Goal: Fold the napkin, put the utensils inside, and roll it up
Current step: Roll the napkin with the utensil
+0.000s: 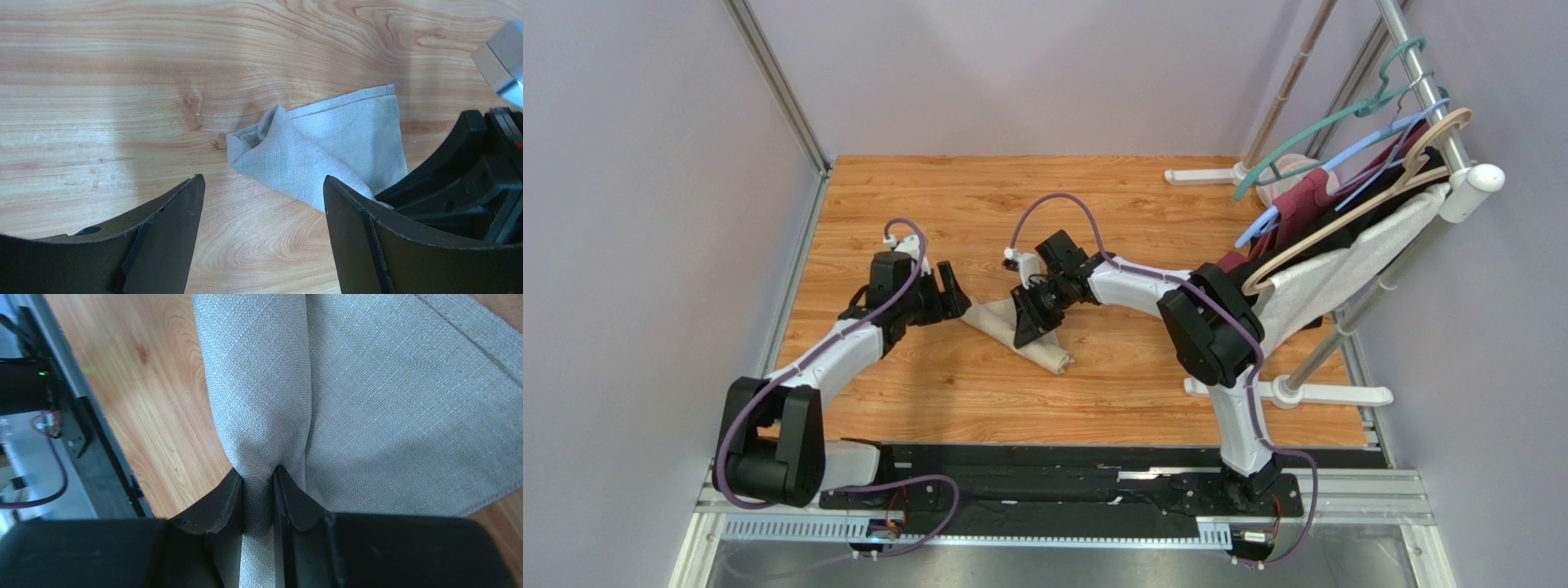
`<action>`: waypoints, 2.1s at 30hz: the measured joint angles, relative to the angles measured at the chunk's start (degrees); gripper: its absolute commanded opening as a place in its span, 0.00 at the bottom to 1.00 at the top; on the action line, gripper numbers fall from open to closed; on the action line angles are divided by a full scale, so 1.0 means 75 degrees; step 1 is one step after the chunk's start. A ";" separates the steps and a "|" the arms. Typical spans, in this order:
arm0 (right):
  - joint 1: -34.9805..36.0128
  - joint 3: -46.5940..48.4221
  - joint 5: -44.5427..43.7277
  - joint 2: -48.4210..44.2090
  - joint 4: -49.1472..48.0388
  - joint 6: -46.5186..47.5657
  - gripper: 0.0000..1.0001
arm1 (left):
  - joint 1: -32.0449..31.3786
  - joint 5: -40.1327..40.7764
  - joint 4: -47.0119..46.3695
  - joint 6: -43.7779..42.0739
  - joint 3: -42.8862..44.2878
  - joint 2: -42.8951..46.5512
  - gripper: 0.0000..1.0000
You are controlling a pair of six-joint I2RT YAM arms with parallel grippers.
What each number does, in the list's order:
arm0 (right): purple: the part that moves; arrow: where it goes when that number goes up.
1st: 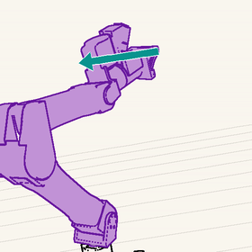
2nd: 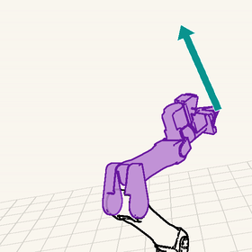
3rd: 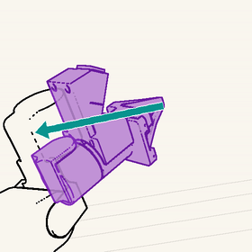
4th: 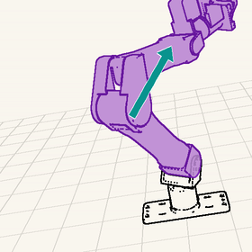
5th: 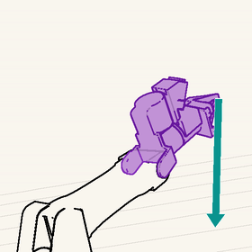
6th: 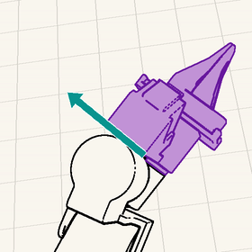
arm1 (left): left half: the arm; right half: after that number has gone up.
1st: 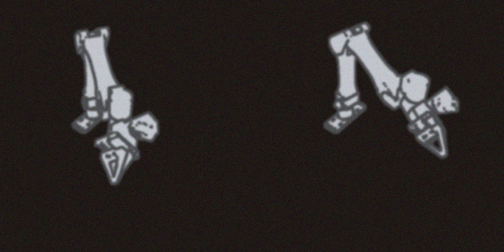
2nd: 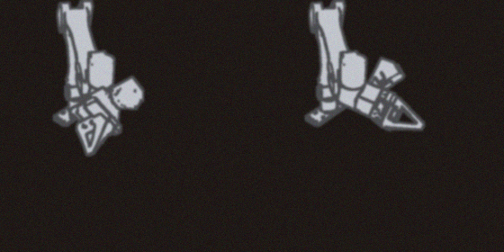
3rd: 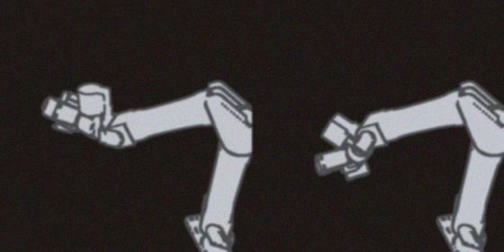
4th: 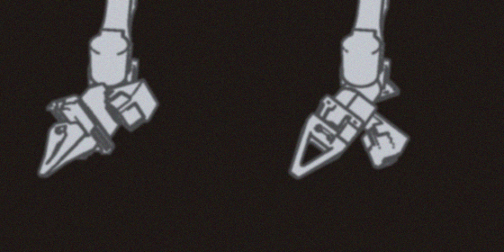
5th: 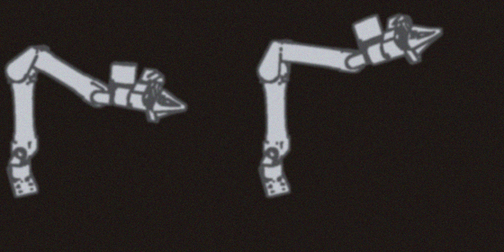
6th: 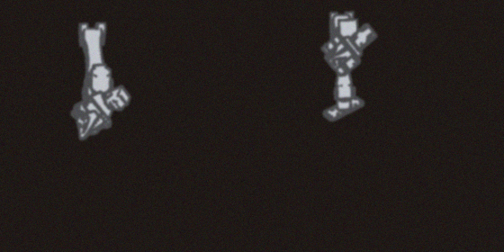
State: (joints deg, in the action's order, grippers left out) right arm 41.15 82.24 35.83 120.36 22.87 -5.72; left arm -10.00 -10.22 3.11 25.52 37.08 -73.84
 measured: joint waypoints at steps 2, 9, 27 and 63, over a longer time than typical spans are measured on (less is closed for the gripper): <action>-0.0117 0.0090 0.0396 0.0154 0.0012 -0.0125 0.16 | 0.0000 -0.0064 -0.0090 0.0000 -0.0070 -0.0044 0.78; -0.0370 0.0274 0.1530 0.0595 0.0000 -0.0501 0.16 | 0.0000 -0.0248 -0.0638 -0.0009 -0.0082 -0.0425 0.74; -0.0627 0.0530 0.2471 0.1058 0.0128 -0.0851 0.38 | 0.0000 -0.0694 -0.0822 0.0114 0.0361 -0.1609 0.08; 0.2346 0.0688 -0.6038 -0.0417 0.0711 0.1291 0.52 | -0.0003 -0.1029 0.0128 0.0067 0.1434 -0.2480 0.00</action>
State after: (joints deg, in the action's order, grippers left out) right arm 58.74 87.39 -9.45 117.23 28.21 3.97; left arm -10.02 -17.93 4.08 26.02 47.83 -92.44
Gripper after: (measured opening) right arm 0.516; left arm 0.010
